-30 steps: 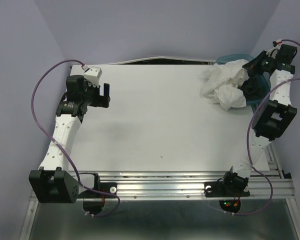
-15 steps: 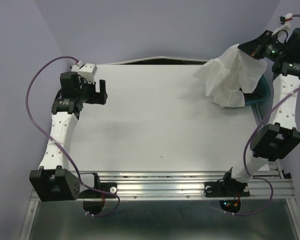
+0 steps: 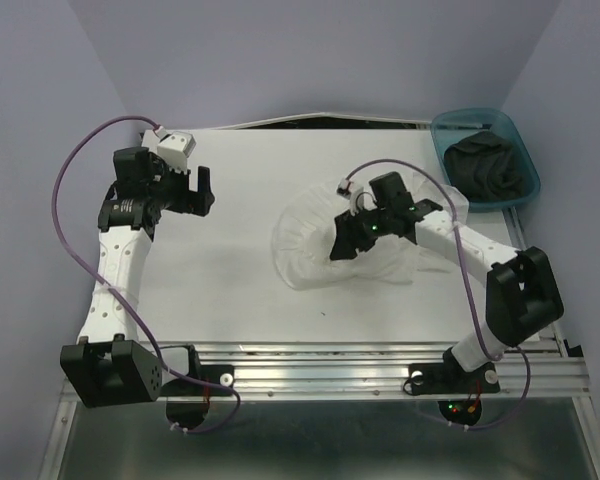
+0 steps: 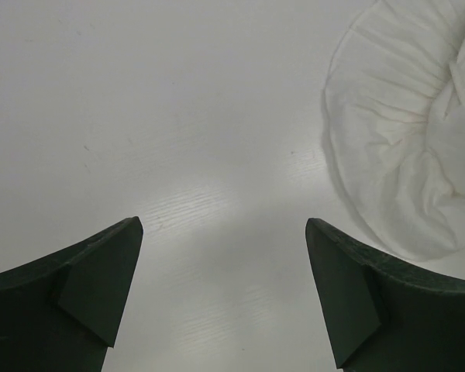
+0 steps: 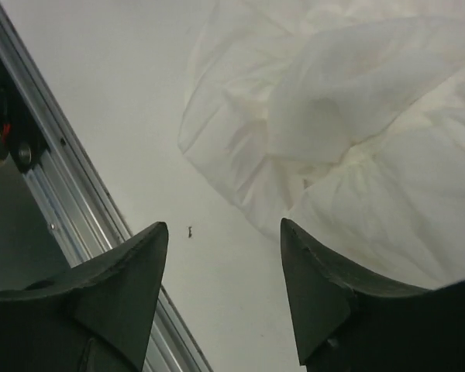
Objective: Fold and stack the skirts
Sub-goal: Move the skirt to the center of the board
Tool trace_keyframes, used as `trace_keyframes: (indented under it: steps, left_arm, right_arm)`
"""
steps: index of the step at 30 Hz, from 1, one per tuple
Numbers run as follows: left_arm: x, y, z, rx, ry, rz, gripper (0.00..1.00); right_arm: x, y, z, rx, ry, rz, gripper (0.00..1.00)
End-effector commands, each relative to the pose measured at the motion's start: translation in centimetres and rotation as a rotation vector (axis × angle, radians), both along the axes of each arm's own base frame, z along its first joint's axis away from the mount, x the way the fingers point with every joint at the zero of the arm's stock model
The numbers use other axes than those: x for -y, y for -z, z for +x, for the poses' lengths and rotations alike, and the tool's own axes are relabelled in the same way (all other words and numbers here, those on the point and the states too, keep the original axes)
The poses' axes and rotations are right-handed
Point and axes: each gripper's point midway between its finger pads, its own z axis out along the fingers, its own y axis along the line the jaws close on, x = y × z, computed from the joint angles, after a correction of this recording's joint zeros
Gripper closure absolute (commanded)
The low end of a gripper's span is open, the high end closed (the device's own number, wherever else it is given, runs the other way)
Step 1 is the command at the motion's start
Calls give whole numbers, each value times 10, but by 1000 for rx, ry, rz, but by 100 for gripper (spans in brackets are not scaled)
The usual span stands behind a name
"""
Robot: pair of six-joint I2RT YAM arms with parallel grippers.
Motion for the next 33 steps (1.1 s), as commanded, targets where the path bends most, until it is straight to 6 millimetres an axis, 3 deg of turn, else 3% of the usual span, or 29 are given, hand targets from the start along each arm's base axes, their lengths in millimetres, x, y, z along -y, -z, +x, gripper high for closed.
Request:
trace_keyframes:
  steps: [1, 5, 8, 10, 11, 12, 16, 25, 30, 33]
  left_arm:
    - [9, 13, -17, -13, 105, 28, 1]
    - [15, 33, -25, -38, 178, 70, 1]
    - [26, 43, -30, -38, 233, 93, 2]
    - [40, 46, -30, -27, 280, 95, 2]
    - [44, 46, -30, -27, 290, 94, 3]
    - [51, 47, -30, -25, 310, 90, 5]
    - [64, 53, -25, -54, 328, 75, 9]
    - [67, 51, -19, -38, 298, 51, 9]
    - [64, 48, -20, -27, 292, 67, 9]
    - [64, 48, -21, -27, 291, 68, 9]
  right_arm:
    - [-18, -5, -15, 97, -58, -28, 20]
    - [-10, -39, 4, 200, 43, -46, 12]
    - [14, -64, 20, 272, 145, -61, 13]
    - [41, -71, 40, 265, 265, -68, 17]
    - [53, -69, 49, 251, 316, -74, 19]
    - [77, -60, 65, 236, 403, -114, 23]
    - [122, -29, 83, 140, 567, -201, 29]
    - [149, 19, 87, 25, 692, -302, 29]
    - [142, 44, 80, -60, 661, -304, 30]
    - [135, 54, 71, -122, 622, -272, 37]
